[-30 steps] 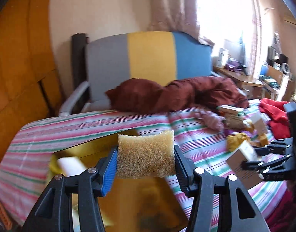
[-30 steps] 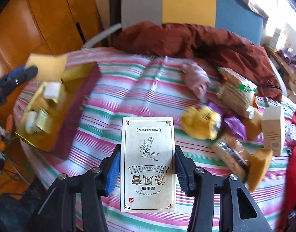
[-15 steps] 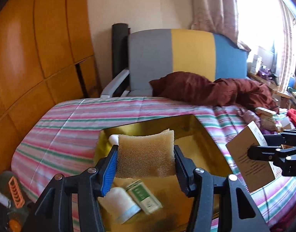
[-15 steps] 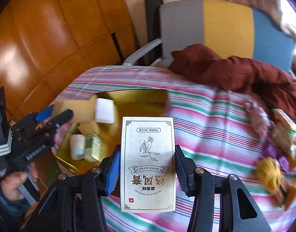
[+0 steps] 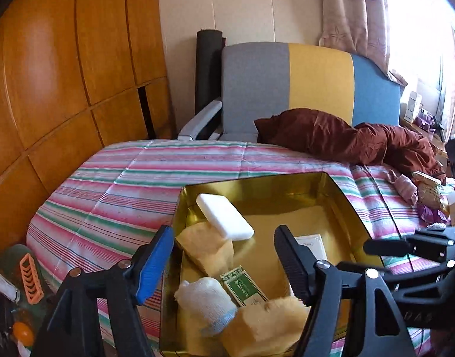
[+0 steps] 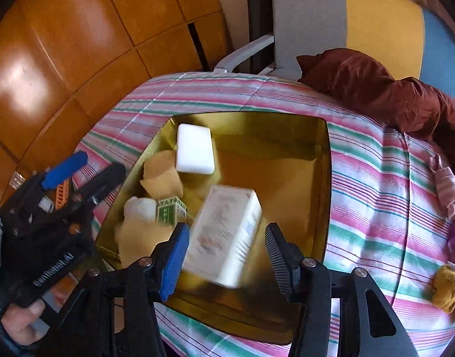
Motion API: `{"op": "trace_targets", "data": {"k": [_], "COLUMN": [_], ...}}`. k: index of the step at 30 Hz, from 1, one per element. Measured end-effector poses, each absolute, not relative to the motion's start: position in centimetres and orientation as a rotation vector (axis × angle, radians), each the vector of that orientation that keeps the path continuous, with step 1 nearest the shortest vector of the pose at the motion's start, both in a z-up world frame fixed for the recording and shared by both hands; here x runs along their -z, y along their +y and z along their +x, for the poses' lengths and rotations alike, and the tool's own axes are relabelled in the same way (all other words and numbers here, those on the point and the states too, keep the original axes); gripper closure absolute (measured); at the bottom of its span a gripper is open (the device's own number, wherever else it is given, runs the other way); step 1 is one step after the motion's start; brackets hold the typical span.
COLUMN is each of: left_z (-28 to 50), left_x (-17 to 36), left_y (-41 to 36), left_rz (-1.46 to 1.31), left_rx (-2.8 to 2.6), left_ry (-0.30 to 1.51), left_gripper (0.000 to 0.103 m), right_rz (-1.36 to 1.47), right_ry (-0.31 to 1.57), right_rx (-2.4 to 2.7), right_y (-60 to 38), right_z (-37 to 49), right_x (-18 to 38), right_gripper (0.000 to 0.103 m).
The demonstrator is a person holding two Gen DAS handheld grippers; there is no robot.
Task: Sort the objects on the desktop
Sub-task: 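Place the sponge and the white printed box into the gold tray, then move both tools back toward the remaining items on the bed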
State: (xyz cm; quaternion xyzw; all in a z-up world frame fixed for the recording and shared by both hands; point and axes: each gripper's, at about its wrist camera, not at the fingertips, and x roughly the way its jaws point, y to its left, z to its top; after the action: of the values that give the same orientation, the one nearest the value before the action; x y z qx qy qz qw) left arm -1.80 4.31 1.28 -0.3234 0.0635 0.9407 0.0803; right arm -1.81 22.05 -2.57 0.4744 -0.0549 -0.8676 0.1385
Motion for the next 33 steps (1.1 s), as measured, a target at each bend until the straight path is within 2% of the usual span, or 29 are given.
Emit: {"op": "trace_targets", "data": {"k": [8,17,23,26,33], "left_z": [-1.2,-0.4,0.0,0.1,0.8], "left_x": [-2.6,-2.6,-2.5,-2.3,-2.1], "left_y": [4.2,4.3,5.0,5.4,6.9], "left_rz": [-0.913,-0.918,-0.919,-0.925,-0.911], "left_rx": [-2.831,-2.825,-2.806,-2.785,-2.717], "left_ry": [0.195,0.212,0.231,0.231,0.231], "left_gripper": [0.031,0.031,0.03,0.027,0.026], "right_rz": [1.382,1.303,1.239,1.216,1.215], "right_ry": [-0.17,-0.117,-0.071,-0.082,-0.176], "right_rx": [2.525,2.616,2.689,2.717,2.814], "right_y": [22.4,22.6,23.4,24.2,27.9], "right_z": [-0.6,1.2,2.4,2.9,3.5], "right_x": [2.8,1.7,1.1,0.8,0.5], "right_gripper": [0.035,0.027,0.024,0.024,0.024]}}
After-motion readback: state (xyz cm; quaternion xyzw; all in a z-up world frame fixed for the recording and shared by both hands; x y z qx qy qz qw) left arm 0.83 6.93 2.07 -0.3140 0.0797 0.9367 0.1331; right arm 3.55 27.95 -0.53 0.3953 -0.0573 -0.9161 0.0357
